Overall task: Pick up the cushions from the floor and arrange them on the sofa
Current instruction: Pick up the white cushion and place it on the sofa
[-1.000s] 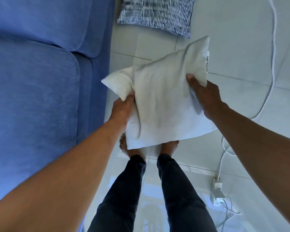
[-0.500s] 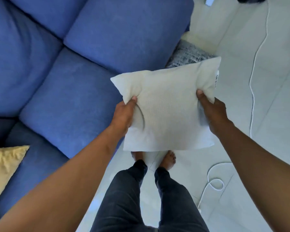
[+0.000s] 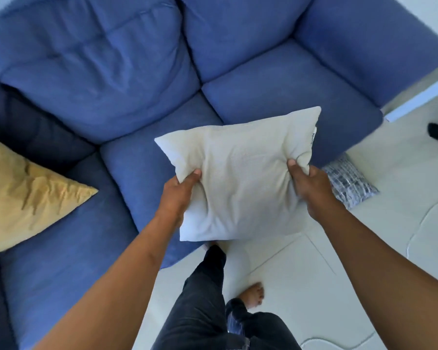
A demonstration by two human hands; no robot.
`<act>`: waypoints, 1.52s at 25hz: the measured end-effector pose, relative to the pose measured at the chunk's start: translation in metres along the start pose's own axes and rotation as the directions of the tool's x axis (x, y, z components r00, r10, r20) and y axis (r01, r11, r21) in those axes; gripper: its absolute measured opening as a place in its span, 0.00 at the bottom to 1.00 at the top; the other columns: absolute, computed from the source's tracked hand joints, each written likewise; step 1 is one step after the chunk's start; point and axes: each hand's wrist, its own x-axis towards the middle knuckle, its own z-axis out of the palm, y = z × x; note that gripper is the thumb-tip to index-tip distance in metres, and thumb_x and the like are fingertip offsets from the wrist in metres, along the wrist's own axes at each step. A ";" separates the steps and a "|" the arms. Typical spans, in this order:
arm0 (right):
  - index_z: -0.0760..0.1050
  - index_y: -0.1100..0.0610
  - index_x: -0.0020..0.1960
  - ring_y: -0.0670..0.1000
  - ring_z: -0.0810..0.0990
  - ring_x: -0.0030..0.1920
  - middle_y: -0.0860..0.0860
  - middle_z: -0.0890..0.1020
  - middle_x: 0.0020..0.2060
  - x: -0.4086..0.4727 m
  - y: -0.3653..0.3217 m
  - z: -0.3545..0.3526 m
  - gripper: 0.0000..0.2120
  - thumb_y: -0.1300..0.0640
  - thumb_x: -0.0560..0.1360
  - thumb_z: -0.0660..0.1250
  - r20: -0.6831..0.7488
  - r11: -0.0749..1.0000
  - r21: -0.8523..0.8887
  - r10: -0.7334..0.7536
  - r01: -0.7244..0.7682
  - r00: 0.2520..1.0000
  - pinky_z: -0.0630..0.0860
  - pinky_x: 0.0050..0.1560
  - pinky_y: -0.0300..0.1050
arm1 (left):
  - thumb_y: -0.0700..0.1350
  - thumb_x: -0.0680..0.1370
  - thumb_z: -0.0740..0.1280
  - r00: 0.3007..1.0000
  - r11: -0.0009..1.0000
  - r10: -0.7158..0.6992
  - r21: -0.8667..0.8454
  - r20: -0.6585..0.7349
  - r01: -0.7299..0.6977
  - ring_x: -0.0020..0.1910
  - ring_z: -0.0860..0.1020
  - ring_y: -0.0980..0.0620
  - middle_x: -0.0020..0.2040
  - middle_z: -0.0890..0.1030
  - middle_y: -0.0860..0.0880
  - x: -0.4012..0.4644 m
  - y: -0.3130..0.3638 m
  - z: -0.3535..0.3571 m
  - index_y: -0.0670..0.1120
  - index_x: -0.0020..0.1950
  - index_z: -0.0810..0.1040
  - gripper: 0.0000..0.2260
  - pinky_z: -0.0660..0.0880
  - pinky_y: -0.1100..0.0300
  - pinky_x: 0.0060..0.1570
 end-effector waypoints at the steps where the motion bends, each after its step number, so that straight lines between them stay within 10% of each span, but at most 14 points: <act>1: 0.79 0.52 0.52 0.40 0.77 0.42 0.43 0.81 0.42 0.009 -0.017 0.021 0.11 0.44 0.81 0.69 0.038 1.000 -0.005 -0.013 0.013 0.999 0.73 0.40 0.38 | 0.59 0.72 0.76 1.000 0.999 -0.006 -0.032 -0.023 0.005 0.61 0.83 0.47 0.60 0.87 0.51 0.010 0.010 -0.015 0.50 0.65 0.83 0.24 0.77 0.43 0.67; 15: 0.82 0.51 0.58 0.54 0.86 0.54 0.48 0.87 0.51 0.111 -0.158 0.256 0.11 0.52 0.76 0.74 0.411 0.993 -0.122 0.059 -0.009 0.910 0.81 0.62 0.53 | 0.47 0.72 0.80 0.948 0.967 -0.070 -0.254 -0.310 -0.012 0.57 0.85 0.45 0.56 0.88 0.48 0.122 0.089 -0.162 0.49 0.60 0.84 0.18 0.80 0.41 0.63; 22: 0.81 0.55 0.63 0.50 0.84 0.55 0.50 0.86 0.56 0.183 -0.195 0.333 0.15 0.56 0.77 0.71 0.439 0.991 -0.089 -0.052 0.101 0.897 0.80 0.54 0.45 | 0.40 0.74 0.77 0.910 0.926 0.039 -0.327 -0.413 -0.187 0.61 0.84 0.45 0.60 0.87 0.48 0.205 0.105 -0.193 0.48 0.64 0.82 0.19 0.81 0.48 0.61; 27: 0.77 0.56 0.64 0.44 0.74 0.42 0.44 0.79 0.45 0.215 -0.198 0.361 0.15 0.59 0.77 0.70 0.471 0.925 -0.367 0.094 0.098 0.877 0.69 0.38 0.42 | 0.36 0.77 0.71 0.938 0.976 -0.066 -0.219 -0.339 -0.011 0.59 0.83 0.52 0.62 0.85 0.52 0.237 0.103 -0.195 0.48 0.73 0.76 0.24 0.79 0.60 0.52; 33: 0.77 0.53 0.61 0.46 0.80 0.51 0.45 0.82 0.54 0.226 -0.254 0.373 0.19 0.47 0.74 0.74 0.432 0.985 -0.090 -0.097 0.150 0.896 0.78 0.53 0.47 | 0.45 0.74 0.74 0.849 0.940 -0.047 -0.310 -0.527 -0.140 0.58 0.85 0.50 0.58 0.87 0.53 0.248 0.162 -0.233 0.51 0.62 0.81 0.16 0.81 0.52 0.57; 38: 0.80 0.52 0.56 0.57 0.86 0.56 0.54 0.87 0.56 0.241 -0.271 0.384 0.08 0.53 0.77 0.74 0.425 0.940 -0.228 -0.139 0.254 0.895 0.85 0.54 0.64 | 0.44 0.79 0.71 0.717 0.956 0.112 -0.122 -0.688 -0.266 0.46 0.85 0.54 0.46 0.86 0.53 0.254 0.180 -0.237 0.53 0.45 0.84 0.05 0.85 0.55 0.51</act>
